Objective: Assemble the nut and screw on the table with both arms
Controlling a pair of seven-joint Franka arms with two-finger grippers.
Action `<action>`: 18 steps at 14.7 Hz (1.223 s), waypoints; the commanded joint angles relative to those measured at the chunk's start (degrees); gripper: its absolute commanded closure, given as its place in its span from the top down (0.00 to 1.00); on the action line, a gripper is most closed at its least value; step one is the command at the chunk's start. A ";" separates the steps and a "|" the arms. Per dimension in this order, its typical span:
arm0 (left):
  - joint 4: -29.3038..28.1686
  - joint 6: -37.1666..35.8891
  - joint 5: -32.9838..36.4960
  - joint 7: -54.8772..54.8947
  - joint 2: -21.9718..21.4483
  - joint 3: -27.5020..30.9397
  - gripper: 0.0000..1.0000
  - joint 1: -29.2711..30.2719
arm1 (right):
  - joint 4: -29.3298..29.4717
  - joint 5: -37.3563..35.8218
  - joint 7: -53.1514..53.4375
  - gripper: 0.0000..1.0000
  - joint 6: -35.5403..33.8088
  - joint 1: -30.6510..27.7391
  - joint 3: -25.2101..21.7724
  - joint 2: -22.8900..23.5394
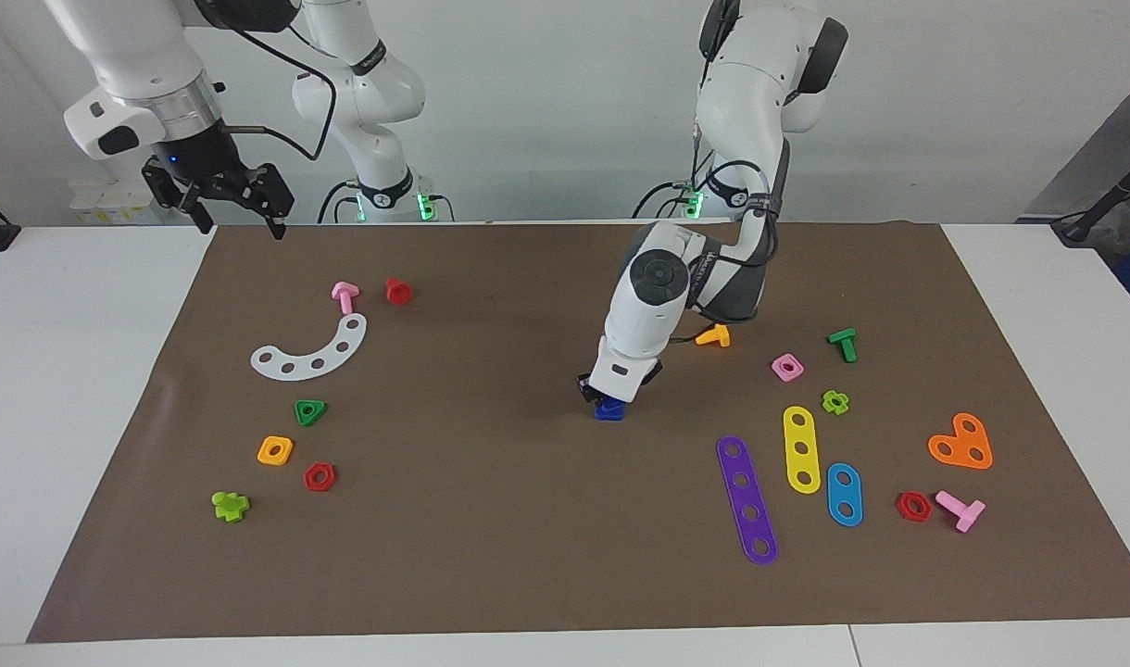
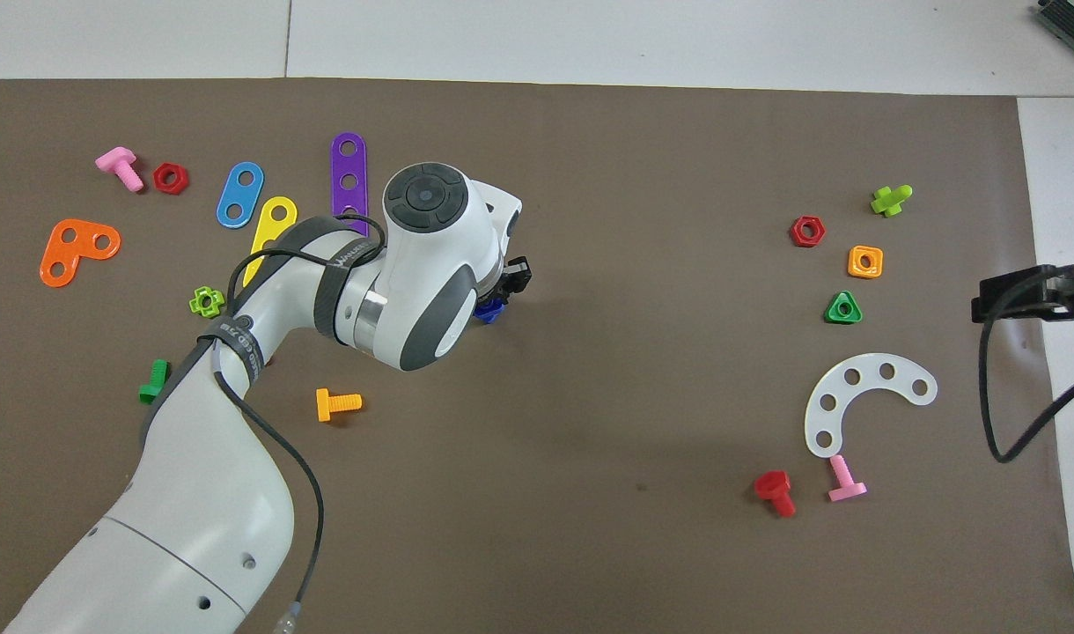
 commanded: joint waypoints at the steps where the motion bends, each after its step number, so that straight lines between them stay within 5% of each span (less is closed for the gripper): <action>1: -1.29 0.24 -0.75 -0.50 -1.91 0.98 0.10 -0.21 | -1.63 -0.31 0.46 1.00 -0.35 -0.45 0.27 -1.55; 3: 0.56 -1.34 -0.84 -0.50 -1.74 1.06 0.10 -0.03 | -1.63 -0.31 0.46 1.00 -0.35 -0.45 0.27 -1.55; 12: -7.51 5.41 -0.22 -0.59 -3.49 1.15 0.13 -0.91 | -1.72 -0.31 0.11 1.00 -0.35 -0.54 0.18 -1.64; 13: -7.43 5.42 -0.22 -0.59 -3.50 1.15 0.39 -0.91 | -1.72 -0.31 0.11 1.00 -0.35 -0.54 0.18 -1.64; 14: -7.25 5.42 0.30 -0.59 -3.41 1.15 0.95 -0.82 | -1.72 -0.31 0.11 1.00 -0.35 -0.54 0.18 -1.64; 18: -1.48 0.17 1.45 -0.15 -2.71 1.15 1.00 0.14 | -1.98 -0.31 0.11 1.00 -0.35 -0.54 0.18 -1.64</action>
